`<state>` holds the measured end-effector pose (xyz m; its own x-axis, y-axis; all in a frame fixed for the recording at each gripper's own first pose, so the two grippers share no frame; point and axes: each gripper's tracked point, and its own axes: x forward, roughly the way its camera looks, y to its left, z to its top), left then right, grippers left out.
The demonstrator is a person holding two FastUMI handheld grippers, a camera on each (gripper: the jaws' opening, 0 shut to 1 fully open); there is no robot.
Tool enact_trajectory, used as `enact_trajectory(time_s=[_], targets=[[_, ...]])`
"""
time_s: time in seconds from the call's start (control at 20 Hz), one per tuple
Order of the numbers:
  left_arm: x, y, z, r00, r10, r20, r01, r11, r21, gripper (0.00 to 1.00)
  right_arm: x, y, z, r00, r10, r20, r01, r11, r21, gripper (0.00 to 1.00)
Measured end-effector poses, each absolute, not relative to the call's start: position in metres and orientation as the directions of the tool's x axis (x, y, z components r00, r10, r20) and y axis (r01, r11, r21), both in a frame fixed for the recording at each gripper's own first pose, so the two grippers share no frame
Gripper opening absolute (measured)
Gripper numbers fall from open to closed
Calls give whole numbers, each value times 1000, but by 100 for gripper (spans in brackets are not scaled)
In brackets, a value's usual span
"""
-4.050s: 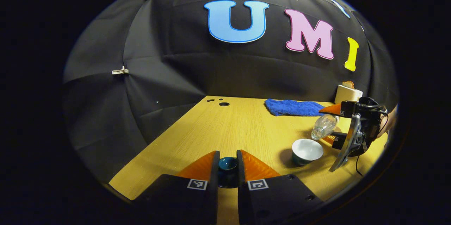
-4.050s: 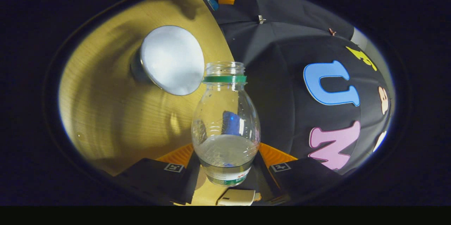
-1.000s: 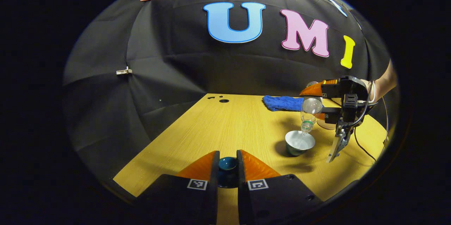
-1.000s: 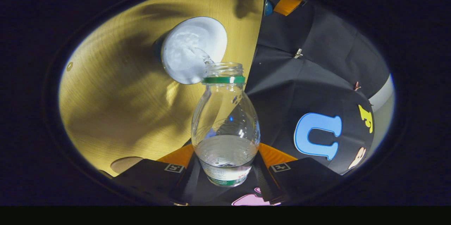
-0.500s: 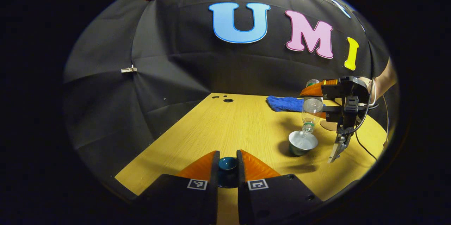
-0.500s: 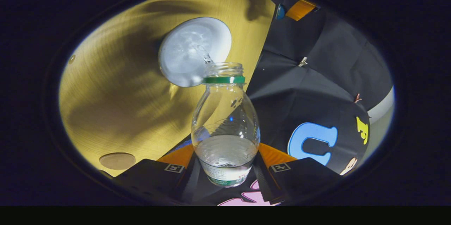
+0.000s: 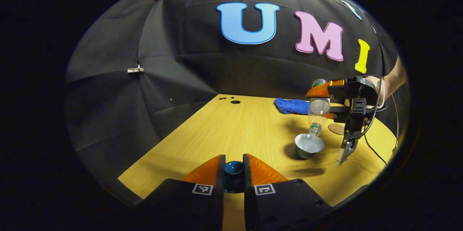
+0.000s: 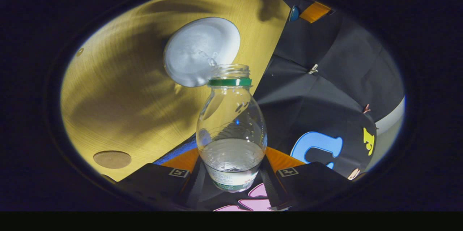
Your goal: Open the teacup lid with one hand, grasp the water bottle and pour water into the teacup with the other hand; after pouring, place the water bottle on the coaster and then close the teacup lid.
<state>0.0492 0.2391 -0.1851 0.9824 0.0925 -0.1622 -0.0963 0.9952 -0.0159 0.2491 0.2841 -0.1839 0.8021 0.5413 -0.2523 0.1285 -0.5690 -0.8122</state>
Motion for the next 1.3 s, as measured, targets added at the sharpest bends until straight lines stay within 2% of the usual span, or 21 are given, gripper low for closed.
enact_trajectory(time_s=[0.2, 0.25, 0.35, 0.4, 0.45, 0.5, 0.55, 0.75, 0.85, 0.9, 0.95, 1.0, 1.1, 1.15, 1.2, 1.3], targets=[[48, 236, -183, 982, 101, -159, -106, 994, -19, 27, 249, 282, -184, 803, 538, -254, 123, -568, -814, 73], [48, 236, -183, 982, 104, -160, -109, 994, -21, 27, 250, 281, -185, 807, 532, -257, 114, -567, -815, 77], [48, 232, -181, 979, 114, -167, -120, 993, -25, 27, 249, 278, -185, 815, 513, -269, 85, -565, -820, 73], [47, 230, -179, 978, 120, -172, -126, 992, -28, 24, 248, 276, -187, 822, 500, -274, 59, -552, -831, 74], [45, 228, -176, 978, 120, -172, -128, 991, -34, 27, 248, 272, -190, 829, 484, -280, 27, -534, -845, 73], [45, 225, -170, 978, 119, -170, -128, 991, -39, 24, 246, 270, -191, 833, 476, -280, 6, -515, -857, 74], [45, 222, -162, 978, 120, -169, -128, 991, -39, 27, 244, 267, -190, 839, 468, -277, -20, -482, -876, 73], [48, 201, -113, 982, 129, -141, -135, 990, -33, 27, 253, 238, -134, 899, 373, -229, -199, -116, -973, 74], [51, 189, -91, 983, 135, -123, -138, 990, -14, 27, 259, 218, -108, 922, 309, -231, -278, 114, -954, 77], [51, 179, -79, 985, 134, -111, -135, 991, -1, 27, 265, 210, -93, 932, 278, -233, -302, 239, -923, 74], [53, 172, -71, 986, 132, -104, -132, 991, 6, 23, 271, 201, -86, 937, 255, -238, -316, 332, -889, 77], [55, 164, -63, 987, 132, -96, -132, 991, 12, 27, 279, 191, -81, 940, 236, -246, -327, 423, -845, 74], [58, 148, -51, 988, 134, -74, -133, 991, 25, 27, 289, 167, -76, 940, 215, -266, -342, 602, -722, 73], [60, 141, -46, 988, 137, -64, -135, 990, 34, 23, 294, 159, -75, 934, 226, -277, -354, 686, -636, 74], [62, 134, -44, 989, 136, -59, -134, 990, 37, 27, 298, 153, -75, 929, 243, -281, -364, 747, -556, 74], [66, 119, -43, 990, 132, -55, -132, 991, 6, 27, 307, 138, -85, 923, 271, -275, -368, 830, -419, 74]])
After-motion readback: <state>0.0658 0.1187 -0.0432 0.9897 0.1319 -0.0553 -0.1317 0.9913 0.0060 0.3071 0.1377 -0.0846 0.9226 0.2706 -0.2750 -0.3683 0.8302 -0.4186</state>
